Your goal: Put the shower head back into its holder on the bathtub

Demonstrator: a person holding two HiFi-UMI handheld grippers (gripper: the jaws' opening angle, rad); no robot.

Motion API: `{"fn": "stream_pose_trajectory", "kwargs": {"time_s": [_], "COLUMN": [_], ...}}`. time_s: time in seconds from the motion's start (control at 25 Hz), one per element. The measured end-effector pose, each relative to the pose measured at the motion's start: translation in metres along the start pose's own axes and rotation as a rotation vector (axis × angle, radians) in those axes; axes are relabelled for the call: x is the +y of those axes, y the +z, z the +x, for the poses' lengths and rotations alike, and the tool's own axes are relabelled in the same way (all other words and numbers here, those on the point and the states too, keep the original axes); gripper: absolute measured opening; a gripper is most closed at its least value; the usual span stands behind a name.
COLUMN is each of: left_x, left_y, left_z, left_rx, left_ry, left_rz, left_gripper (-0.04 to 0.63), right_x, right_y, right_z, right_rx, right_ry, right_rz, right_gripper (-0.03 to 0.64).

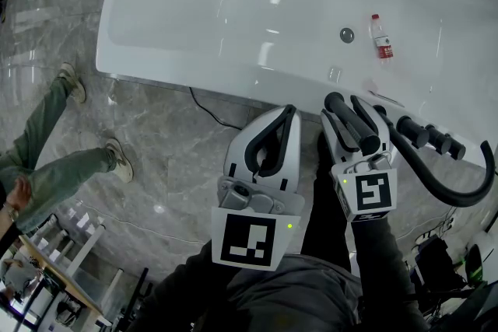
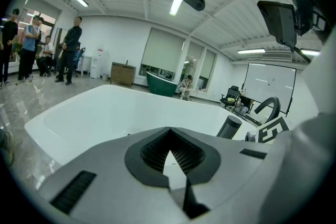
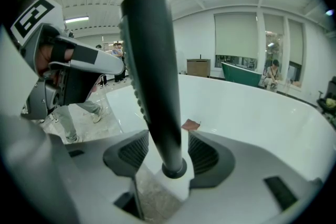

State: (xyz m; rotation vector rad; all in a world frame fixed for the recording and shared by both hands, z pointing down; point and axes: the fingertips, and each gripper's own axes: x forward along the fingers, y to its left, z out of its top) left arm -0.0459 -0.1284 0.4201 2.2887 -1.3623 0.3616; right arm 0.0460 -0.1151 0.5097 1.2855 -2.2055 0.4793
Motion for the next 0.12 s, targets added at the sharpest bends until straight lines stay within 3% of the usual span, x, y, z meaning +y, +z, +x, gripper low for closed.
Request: {"fn": "stream_pose_trajectory", "kwargs": {"time_s": [0.12], "left_x": [0.0001], "left_y": [-0.0005], "left_z": [0.0008], "left_rx": [0.001], "left_ry": [-0.001], "left_rz": [0.0], "left_gripper": [0.003], "right_x": [0.0], "right_y": [-0.0017], "right_z": [0.0003], "right_rx": [-0.001], "right_ry": [0.003], "right_rz": [-0.001], "right_gripper": [0.236]}}
